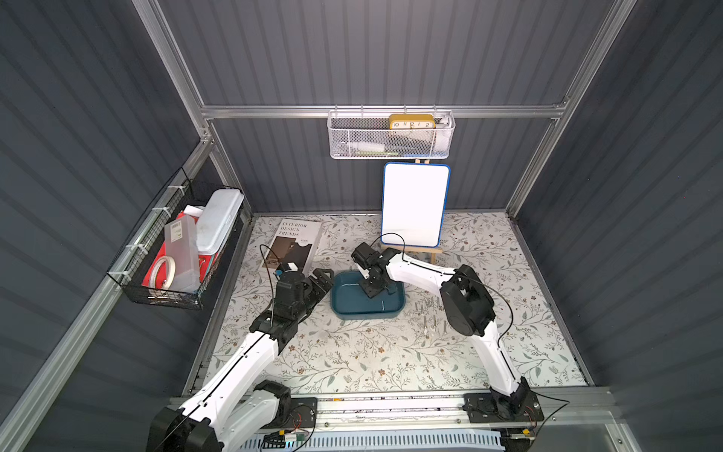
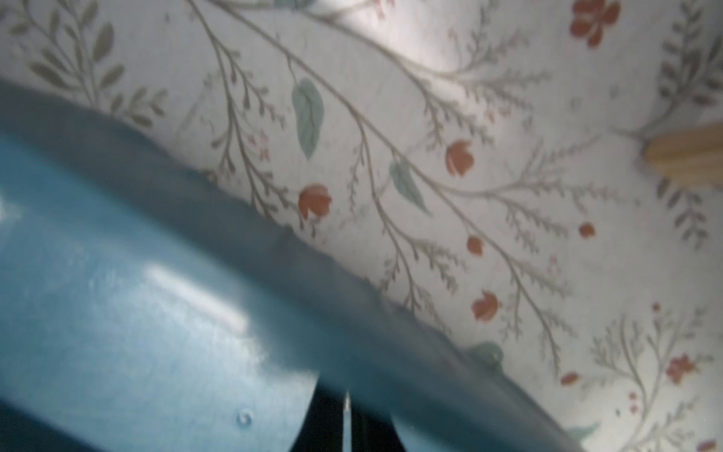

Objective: Take out the screws from the storage box
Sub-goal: Pick up the screw from the storage box.

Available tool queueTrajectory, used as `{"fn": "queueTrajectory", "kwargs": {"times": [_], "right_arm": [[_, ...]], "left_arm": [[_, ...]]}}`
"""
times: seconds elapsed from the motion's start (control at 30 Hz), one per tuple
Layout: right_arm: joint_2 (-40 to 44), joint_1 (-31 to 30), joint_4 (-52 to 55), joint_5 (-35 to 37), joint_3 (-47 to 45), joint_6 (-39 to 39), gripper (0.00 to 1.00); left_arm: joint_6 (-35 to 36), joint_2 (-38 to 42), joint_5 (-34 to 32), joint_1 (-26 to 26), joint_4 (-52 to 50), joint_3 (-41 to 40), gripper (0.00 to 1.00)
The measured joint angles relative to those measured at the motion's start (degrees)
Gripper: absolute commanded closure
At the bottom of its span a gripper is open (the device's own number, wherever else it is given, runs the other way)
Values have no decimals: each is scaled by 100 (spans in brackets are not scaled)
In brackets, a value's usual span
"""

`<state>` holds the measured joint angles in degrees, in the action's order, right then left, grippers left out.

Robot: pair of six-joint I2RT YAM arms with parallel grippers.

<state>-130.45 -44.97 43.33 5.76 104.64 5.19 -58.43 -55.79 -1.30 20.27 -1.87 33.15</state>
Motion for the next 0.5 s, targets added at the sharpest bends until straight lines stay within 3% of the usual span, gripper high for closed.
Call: {"fn": "queueTrajectory", "kwargs": {"times": [0.5], "right_arm": [[1764, -155, -229, -120, -946, 1095, 97]], "left_arm": [[0, 334, 173, 0, -264, 0, 9]]}}
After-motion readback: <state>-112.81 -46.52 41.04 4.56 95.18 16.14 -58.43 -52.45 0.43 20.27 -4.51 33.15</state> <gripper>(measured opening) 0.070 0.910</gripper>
